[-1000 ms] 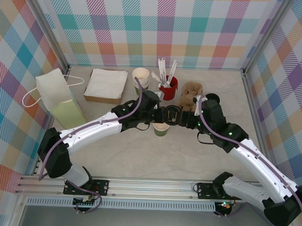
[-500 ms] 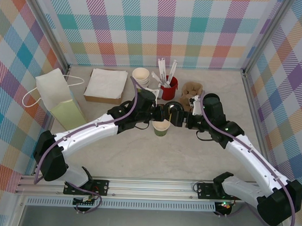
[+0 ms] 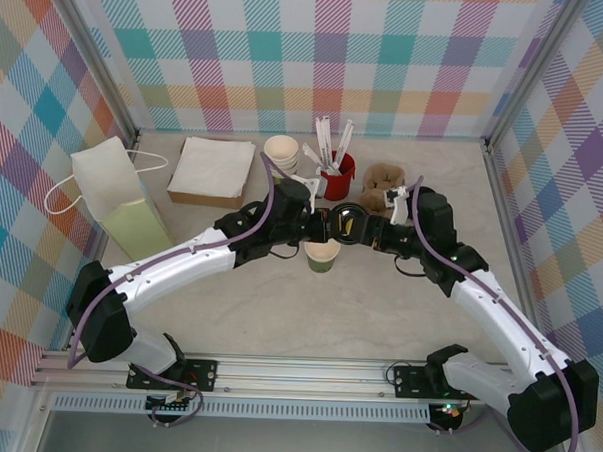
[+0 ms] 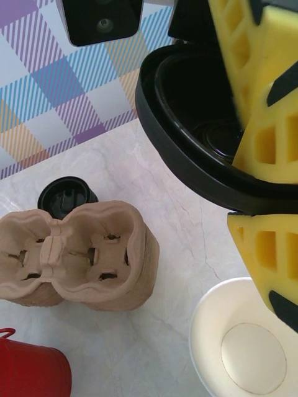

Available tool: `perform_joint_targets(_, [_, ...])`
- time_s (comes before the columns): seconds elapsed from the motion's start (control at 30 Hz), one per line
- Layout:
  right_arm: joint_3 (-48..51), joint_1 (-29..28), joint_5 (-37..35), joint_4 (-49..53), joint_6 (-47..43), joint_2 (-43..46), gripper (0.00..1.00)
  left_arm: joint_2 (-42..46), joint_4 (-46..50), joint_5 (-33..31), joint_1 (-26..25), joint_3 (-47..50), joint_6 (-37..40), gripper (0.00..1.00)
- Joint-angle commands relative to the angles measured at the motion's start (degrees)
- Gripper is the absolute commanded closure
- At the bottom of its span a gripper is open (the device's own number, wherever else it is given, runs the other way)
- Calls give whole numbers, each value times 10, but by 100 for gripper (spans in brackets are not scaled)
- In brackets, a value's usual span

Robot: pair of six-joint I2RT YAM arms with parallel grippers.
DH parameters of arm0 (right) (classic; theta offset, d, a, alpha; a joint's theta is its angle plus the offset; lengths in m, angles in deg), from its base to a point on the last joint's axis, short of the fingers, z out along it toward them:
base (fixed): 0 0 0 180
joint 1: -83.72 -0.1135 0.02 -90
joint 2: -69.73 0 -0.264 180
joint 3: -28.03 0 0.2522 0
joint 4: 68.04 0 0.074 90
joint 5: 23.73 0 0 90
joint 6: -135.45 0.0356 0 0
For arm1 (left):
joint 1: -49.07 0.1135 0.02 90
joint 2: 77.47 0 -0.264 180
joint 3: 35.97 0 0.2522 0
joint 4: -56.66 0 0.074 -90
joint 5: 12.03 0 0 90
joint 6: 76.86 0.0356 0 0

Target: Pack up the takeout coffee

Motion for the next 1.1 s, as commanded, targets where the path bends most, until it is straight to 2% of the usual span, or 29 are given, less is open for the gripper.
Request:
perform_joint_targets(0.0, [5, 3, 26, -36, 7, -3, 56, 7, -26, 17, -6, 5, -10, 95])
perform_joint_targets(0.2, [3, 4, 31, -30, 5, -8, 71, 0, -24, 22, -6, 2, -12, 91])
perform_joint_targets(0.3, [-1, 3, 22, -13, -5, -8, 77, 1, -20, 17, -7, 1, -11, 83])
perform_joint_targets(0.47, [-11, 3, -10, 25, -35, -5, 80, 16, 9, -2, -6, -7, 2, 68])
perform_joint_targets(0.53, [-19, 3, -32, 52, -58, -7, 80, 28, 34, -15, -6, -14, 8, 57])
perform_joint_targets(0.63, [-29, 0, -77, 91, -95, -8, 81, 47, 77, -30, -2, -22, 11, 46])
perform_joint_targets(0.77, [-37, -16, -143, 112, -145, -9, 82, 73, 109, -24, 15, -22, -20, 36])
perform_joint_targets(0.93, [-51, -87, -275, 105, -231, -22, 82, 94, 136, 7, 52, -21, -95, 27])
perform_joint_targets(1.07, [-56, -143, -368, 65, -303, -33, 83, 112, 152, 6, 74, -21, -163, 22])
